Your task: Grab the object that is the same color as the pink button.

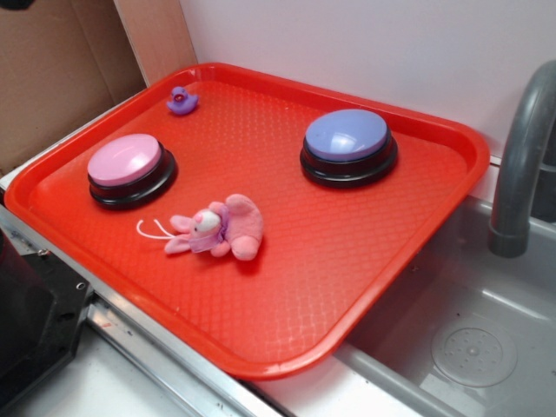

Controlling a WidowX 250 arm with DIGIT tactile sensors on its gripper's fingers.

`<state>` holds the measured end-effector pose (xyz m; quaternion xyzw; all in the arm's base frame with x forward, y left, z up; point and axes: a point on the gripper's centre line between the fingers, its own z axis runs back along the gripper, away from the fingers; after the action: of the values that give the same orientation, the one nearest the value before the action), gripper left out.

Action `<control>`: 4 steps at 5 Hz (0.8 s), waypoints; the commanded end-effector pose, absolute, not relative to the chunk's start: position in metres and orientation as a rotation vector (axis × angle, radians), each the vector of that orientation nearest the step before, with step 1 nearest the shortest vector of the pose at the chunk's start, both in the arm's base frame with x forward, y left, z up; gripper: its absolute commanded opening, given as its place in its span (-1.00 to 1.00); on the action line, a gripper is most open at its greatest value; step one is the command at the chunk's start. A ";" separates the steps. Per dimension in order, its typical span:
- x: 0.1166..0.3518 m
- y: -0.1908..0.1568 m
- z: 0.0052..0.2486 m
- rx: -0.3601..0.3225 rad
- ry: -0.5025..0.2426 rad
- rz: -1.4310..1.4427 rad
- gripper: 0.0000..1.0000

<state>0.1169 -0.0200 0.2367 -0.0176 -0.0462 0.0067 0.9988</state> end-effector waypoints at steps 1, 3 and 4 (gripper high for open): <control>0.117 -0.020 0.237 -0.035 -0.092 0.013 1.00; 0.175 -0.044 0.170 0.013 -0.027 -0.491 1.00; 0.179 -0.053 0.133 0.000 0.048 -0.741 1.00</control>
<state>0.1802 -0.0475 0.1259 -0.0007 0.0416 -0.3613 0.9315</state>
